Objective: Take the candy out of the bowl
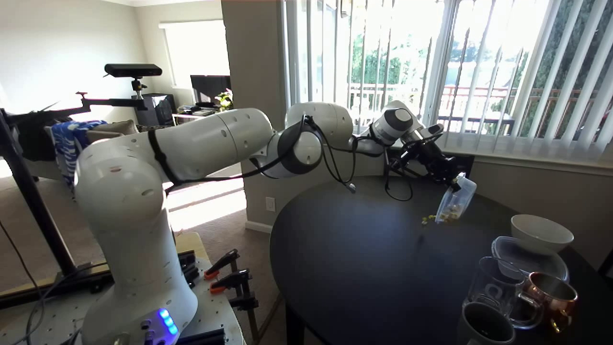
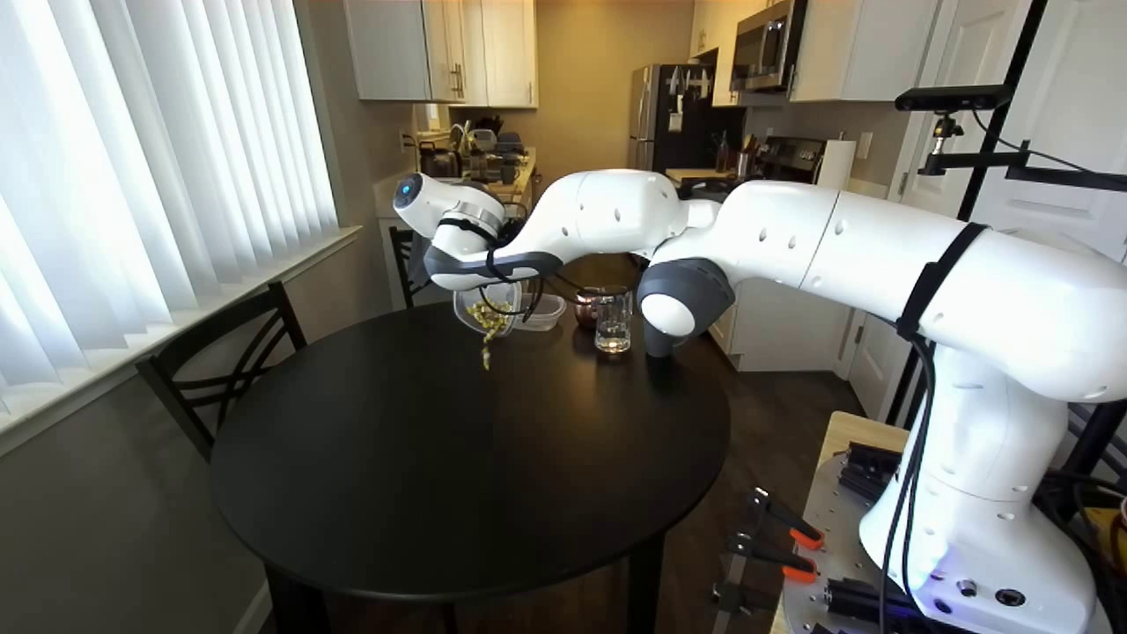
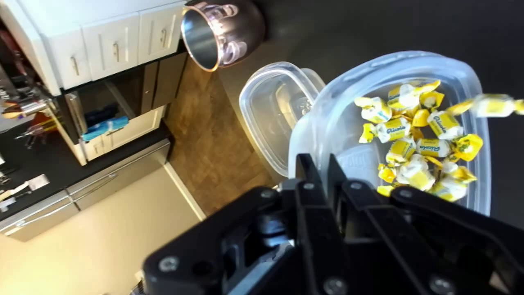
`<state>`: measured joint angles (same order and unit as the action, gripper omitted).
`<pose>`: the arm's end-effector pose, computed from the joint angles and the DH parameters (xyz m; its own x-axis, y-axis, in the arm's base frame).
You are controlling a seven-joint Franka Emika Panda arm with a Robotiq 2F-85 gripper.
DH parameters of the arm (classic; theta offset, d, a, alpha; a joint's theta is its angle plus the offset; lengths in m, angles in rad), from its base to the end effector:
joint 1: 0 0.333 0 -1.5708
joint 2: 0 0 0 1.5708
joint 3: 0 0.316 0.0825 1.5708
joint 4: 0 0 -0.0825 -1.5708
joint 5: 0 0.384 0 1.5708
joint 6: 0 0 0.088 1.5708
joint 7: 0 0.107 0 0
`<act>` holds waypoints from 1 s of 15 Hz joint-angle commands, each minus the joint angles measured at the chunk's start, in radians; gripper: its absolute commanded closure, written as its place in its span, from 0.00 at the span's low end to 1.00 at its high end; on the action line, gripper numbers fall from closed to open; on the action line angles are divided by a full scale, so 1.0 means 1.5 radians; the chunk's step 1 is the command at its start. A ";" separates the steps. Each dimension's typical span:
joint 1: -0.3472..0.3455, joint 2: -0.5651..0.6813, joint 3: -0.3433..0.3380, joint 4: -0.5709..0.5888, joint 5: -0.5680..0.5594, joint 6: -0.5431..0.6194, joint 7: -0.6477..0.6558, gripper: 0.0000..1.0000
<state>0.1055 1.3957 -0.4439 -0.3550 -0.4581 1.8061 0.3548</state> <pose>0.8167 -0.0539 0.2650 0.9585 -0.0889 0.2707 -0.2640 -0.6350 0.7260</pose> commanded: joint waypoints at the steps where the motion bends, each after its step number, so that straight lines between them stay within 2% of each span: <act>1: 0.023 0.004 -0.039 0.000 -0.050 -0.036 0.029 0.98; 9: 0.035 0.021 -0.060 0.000 -0.099 -0.080 0.031 0.98; 12: 0.036 0.029 -0.069 0.000 -0.125 -0.083 0.059 0.98; 15: 0.040 0.028 -0.082 -0.014 -0.117 -0.081 0.072 0.98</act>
<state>0.1504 1.4417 -0.5442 -0.3551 -0.6173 1.7046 0.4278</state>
